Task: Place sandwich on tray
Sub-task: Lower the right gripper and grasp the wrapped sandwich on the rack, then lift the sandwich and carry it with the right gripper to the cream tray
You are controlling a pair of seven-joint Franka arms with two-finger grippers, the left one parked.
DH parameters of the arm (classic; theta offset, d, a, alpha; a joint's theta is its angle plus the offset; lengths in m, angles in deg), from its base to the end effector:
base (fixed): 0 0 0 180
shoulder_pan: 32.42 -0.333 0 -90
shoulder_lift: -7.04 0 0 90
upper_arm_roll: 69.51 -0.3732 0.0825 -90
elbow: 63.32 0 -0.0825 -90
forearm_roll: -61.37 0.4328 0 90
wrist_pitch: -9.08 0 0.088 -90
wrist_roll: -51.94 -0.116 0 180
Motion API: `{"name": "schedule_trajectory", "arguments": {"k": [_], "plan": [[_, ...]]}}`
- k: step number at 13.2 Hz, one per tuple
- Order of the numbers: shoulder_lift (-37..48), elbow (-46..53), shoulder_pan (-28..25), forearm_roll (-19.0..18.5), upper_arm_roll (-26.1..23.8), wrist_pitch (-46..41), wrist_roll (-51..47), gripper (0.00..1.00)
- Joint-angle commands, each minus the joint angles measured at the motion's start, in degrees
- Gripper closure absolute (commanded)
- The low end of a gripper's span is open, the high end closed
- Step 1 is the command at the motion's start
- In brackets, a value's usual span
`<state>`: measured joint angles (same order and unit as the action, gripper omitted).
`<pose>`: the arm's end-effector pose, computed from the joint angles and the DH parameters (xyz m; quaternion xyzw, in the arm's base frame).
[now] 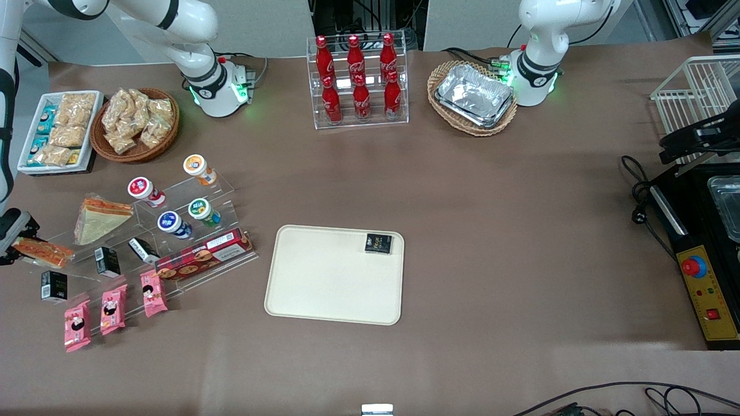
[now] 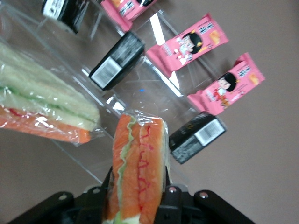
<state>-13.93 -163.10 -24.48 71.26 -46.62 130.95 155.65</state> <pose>0.6308 -0.3343 0.4050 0.8217 0.5693 0.0145 0.0220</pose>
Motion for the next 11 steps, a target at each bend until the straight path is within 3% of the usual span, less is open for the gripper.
{"name": "schedule_trajectory", "arguments": {"k": [1, 5, 11], "plan": [[2.24, 7.98, -0.29, 4.17, 0.14, -8.28, -0.17, 0.98], [2.33, 19.87, -6.34, 4.79, 0.13, -22.72, -13.66, 0.97], [2.08, 20.94, -26.19, 4.44, 0.05, -22.31, -37.76, 0.97]]}}
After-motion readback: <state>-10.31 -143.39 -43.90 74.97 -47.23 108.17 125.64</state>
